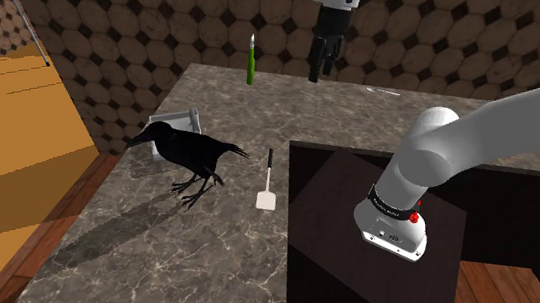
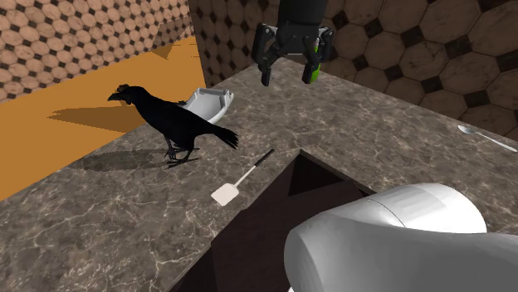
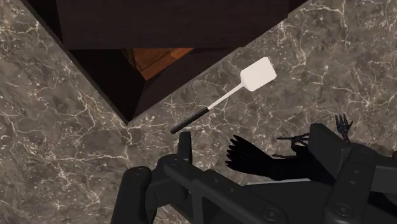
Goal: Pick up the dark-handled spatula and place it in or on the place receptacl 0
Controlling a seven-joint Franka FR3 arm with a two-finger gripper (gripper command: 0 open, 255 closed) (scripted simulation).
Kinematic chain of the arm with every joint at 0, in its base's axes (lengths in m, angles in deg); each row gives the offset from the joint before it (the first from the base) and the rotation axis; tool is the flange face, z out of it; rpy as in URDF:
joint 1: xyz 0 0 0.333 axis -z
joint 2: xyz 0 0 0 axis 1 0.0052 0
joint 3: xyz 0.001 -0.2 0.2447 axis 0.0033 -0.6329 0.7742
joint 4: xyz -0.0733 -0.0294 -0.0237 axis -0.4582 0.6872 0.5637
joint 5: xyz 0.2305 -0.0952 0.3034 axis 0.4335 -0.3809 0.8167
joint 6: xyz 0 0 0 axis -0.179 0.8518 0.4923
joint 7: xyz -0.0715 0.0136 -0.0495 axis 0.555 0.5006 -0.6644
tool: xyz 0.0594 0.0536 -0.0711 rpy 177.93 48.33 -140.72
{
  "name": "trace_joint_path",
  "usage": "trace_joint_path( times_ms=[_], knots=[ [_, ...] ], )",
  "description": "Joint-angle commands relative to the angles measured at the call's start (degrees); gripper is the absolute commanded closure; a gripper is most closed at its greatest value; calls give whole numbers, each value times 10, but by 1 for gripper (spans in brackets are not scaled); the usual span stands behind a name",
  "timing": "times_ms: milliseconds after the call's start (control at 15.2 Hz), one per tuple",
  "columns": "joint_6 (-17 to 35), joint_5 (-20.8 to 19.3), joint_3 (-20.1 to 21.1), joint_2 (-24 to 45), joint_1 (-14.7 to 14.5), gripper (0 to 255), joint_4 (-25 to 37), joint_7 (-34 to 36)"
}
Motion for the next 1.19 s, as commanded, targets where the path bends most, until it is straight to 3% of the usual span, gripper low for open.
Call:
trace_joint_path(
  times_ms=[0,594,1122],
  knots=[
    [0,0,0,0,0,0,0,0],
    [204,56,114,3,32,0,-164,225],
    [421,98,236,128,62,0,-231,437]
  ],
)
